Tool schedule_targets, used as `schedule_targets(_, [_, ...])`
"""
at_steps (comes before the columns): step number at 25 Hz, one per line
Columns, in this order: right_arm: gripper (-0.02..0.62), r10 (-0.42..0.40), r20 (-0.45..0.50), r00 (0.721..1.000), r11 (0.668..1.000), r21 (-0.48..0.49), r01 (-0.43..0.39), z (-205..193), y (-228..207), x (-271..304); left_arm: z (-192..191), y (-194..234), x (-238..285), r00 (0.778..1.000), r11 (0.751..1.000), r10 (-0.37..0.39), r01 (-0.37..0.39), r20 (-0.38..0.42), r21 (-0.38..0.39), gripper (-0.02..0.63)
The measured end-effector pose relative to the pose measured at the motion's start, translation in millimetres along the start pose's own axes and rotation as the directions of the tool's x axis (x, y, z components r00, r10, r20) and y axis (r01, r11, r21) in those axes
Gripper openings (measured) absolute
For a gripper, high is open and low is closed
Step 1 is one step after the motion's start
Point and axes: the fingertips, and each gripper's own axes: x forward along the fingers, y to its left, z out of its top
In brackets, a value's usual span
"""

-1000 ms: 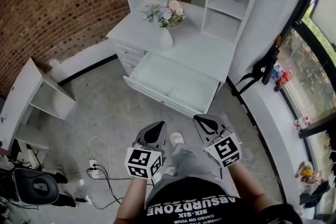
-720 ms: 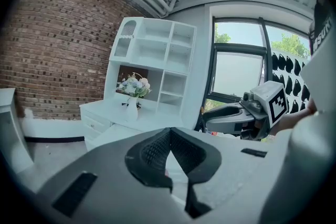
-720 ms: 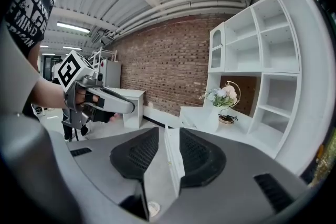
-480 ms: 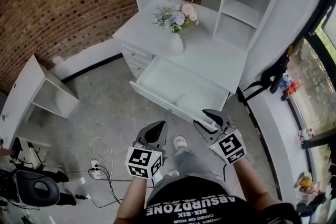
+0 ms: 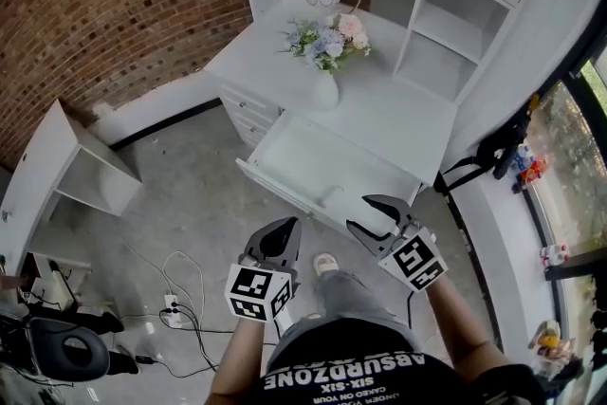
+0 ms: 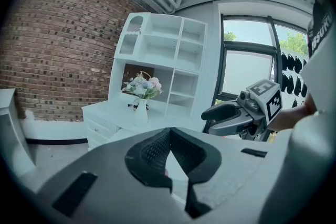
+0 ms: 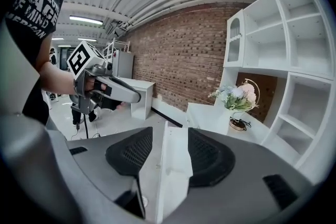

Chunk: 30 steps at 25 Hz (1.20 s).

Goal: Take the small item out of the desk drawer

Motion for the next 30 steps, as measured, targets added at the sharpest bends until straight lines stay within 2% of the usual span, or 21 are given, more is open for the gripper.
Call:
schedule_targets(14, [0.209, 0.127, -0.039, 0.991, 0.991, -0.031, -0.128, -4, -33, 48, 10, 34, 43, 0.999, 1.000, 0.027, -0.027, -0.021, -0.014, 0.006])
schedule_targets(30, [0.220, 0.289, -0.170, 0.942, 0.949, -0.075, -0.305, -40, -55, 90, 19, 58, 88, 0.997, 0.998, 0.061, -0.061, -0.046, -0.017, 0.006])
